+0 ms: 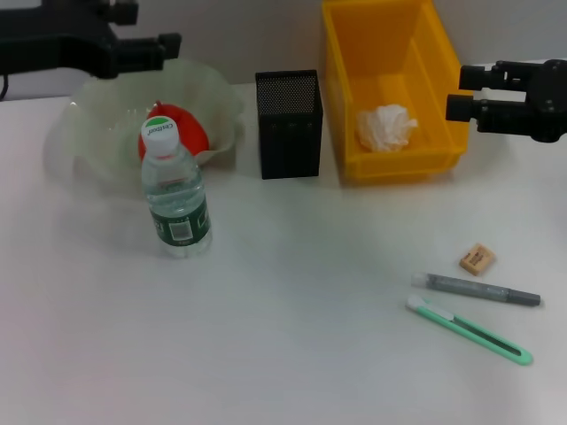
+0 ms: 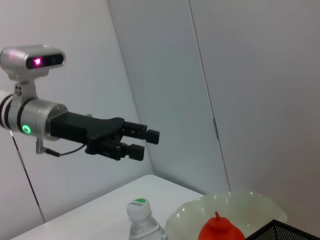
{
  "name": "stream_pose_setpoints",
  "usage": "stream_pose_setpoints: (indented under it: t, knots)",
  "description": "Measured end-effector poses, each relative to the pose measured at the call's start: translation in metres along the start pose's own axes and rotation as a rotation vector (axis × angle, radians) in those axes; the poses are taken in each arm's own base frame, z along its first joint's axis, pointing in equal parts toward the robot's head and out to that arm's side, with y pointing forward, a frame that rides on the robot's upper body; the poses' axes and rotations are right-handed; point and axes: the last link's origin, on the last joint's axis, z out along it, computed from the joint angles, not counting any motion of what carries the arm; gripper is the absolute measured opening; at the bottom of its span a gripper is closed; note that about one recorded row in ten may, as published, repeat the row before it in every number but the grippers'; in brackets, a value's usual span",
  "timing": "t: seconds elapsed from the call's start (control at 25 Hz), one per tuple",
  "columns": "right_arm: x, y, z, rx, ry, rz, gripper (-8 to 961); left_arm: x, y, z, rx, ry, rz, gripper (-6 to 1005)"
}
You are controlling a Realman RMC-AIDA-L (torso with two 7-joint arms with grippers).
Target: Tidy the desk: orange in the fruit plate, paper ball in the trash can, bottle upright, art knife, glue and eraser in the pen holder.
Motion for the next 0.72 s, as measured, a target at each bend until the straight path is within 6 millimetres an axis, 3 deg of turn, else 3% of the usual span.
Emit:
stream_pose_setpoints:
  t: [0.2, 0.52, 0.72]
  knots:
    - [0.0, -0.001, 0.0, 0.005, -0.004, 0.004, 651, -0.02, 0.0, -0.002, -0.025, 0.047, -0.029, 725]
    - [-0.001, -0.001, 0.001, 0.004, -0.005, 0.006, 651, -0.036, -0.001, -0.019, -0.016, 0.147, -0.053, 725]
    - [-0.001, -0.001, 0.002, 0.001, -0.004, 0.005, 651, -0.049, 0.001, -0.018, -0.042, 0.133, -0.058, 725]
